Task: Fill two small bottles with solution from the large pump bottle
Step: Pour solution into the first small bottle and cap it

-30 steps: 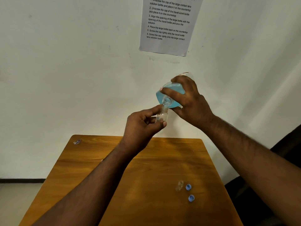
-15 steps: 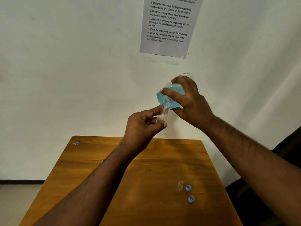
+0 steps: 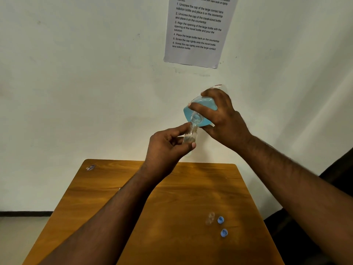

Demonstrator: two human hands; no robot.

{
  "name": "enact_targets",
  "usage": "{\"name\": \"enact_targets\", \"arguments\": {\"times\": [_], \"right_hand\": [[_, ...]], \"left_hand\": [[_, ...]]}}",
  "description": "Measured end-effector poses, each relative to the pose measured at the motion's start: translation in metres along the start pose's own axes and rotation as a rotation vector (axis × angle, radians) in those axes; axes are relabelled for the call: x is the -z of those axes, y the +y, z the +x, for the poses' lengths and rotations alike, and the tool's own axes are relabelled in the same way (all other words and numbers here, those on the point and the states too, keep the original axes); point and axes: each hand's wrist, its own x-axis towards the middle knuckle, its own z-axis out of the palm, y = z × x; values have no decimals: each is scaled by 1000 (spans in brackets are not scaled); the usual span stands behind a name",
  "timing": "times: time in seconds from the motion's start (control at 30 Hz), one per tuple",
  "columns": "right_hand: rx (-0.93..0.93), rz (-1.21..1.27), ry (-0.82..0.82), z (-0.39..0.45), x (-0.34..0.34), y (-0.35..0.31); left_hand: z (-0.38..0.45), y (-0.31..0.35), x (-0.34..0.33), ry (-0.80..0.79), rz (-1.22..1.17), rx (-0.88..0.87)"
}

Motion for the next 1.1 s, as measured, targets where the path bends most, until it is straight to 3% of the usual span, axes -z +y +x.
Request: {"name": "enact_targets", "arguments": {"times": [1.1], "right_hand": [[-5,19,-6,1,-4,2]], "left_hand": [[3,-1,0,-4,-28,30]]}}
